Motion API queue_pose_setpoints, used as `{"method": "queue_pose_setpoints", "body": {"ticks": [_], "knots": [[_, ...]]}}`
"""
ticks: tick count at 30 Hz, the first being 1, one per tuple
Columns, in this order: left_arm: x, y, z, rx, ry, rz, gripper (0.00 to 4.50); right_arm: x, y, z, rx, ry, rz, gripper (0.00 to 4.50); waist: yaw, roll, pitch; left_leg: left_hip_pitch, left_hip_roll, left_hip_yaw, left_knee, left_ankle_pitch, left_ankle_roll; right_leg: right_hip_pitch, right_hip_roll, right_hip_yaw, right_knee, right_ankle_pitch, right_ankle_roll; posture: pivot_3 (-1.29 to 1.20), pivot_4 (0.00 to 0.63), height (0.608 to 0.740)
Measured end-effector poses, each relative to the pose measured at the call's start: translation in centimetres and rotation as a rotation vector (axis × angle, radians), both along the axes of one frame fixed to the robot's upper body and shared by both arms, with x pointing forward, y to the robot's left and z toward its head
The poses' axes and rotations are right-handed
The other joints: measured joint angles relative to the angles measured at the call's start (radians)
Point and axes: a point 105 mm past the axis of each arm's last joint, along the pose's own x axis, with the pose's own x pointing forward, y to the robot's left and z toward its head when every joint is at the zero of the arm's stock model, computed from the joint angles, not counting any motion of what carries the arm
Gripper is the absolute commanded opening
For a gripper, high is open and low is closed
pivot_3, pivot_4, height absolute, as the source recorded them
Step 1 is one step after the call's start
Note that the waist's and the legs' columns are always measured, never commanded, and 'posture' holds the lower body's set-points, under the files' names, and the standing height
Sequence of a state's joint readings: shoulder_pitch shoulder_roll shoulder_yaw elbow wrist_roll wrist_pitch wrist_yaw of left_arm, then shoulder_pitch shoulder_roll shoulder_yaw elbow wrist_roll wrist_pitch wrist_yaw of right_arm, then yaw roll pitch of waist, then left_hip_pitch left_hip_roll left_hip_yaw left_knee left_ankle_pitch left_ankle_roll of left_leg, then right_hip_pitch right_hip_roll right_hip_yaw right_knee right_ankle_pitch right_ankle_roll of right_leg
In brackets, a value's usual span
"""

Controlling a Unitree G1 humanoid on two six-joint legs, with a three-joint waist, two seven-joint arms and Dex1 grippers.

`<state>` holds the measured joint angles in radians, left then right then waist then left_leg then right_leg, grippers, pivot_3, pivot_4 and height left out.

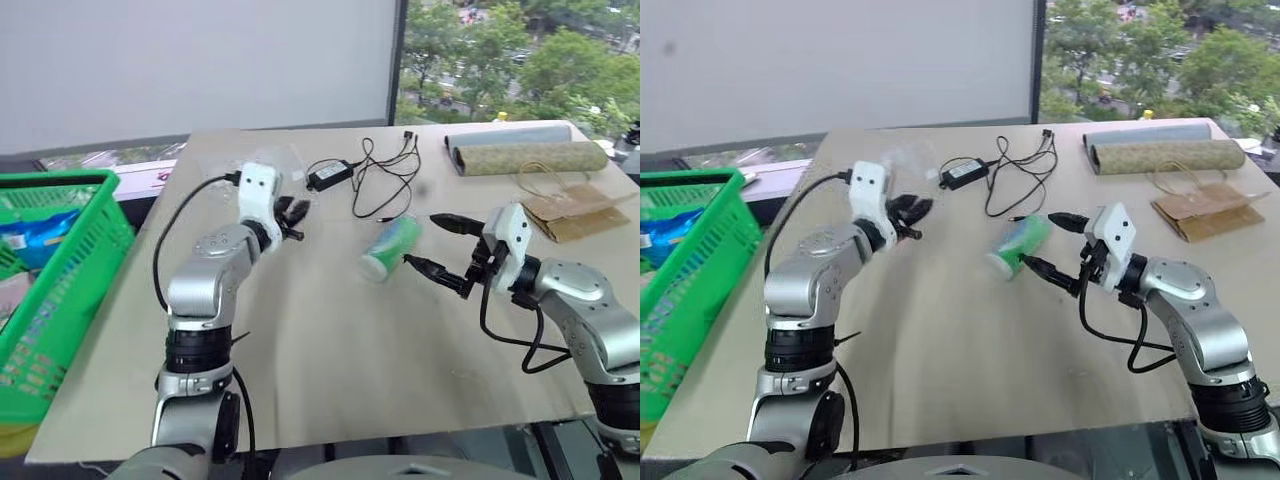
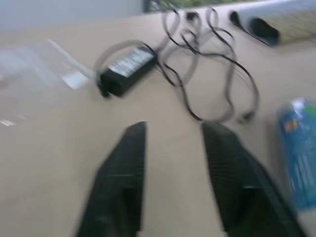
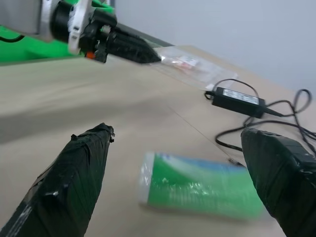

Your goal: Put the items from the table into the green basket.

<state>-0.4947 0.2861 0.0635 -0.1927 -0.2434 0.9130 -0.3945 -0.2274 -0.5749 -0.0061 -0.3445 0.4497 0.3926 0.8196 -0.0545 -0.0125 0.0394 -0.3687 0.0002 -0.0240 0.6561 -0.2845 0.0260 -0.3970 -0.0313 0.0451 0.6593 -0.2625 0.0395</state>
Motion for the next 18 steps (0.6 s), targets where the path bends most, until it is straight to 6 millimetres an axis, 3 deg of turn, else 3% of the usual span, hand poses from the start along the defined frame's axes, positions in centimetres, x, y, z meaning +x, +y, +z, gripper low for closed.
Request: {"method": "queue_pose_setpoints", "body": {"ticks": [3, 13, 18], "knots": [[-0.7, -2.1, -0.5, 0.000, 0.031, -0.089, 4.47, 0.0, -0.2, -0.1, -0.015, -0.003, -0.004, 4.50, 0.013, 0.000, 0.000, 0.000, 0.000, -0.001, 0.000, 0.000, 0.000, 0.000, 0.000, 0.000, 0.000, 0.000, 0.000, -0.14, 0.008, 0.740], [-1.9, -9.8, -2.5, 0.010, 0.138, -0.347, 4.47, -1.2, -2.0, -1.5, -0.055, 0.029, -0.080, 4.50, -0.011, 0.001, 0.000, -0.001, 0.000, 0.000, 0.005, 0.000, 0.000, 0.001, 0.006, 0.000, 0.002, 0.000, 0.000, -0.22, 0.010, 0.740], [-0.8, -11.1, -4.2, 0.123, 0.184, -0.335, 4.47, -1.6, -2.3, -1.7, -0.058, 0.031, -0.107, 4.50, -0.045, 0.001, -0.001, -0.001, 0.001, -0.001, 0.009, 0.000, 0.001, 0.003, 0.011, -0.001, 0.003, 0.000, 0.000, -0.25, 0.011, 0.740]]}}
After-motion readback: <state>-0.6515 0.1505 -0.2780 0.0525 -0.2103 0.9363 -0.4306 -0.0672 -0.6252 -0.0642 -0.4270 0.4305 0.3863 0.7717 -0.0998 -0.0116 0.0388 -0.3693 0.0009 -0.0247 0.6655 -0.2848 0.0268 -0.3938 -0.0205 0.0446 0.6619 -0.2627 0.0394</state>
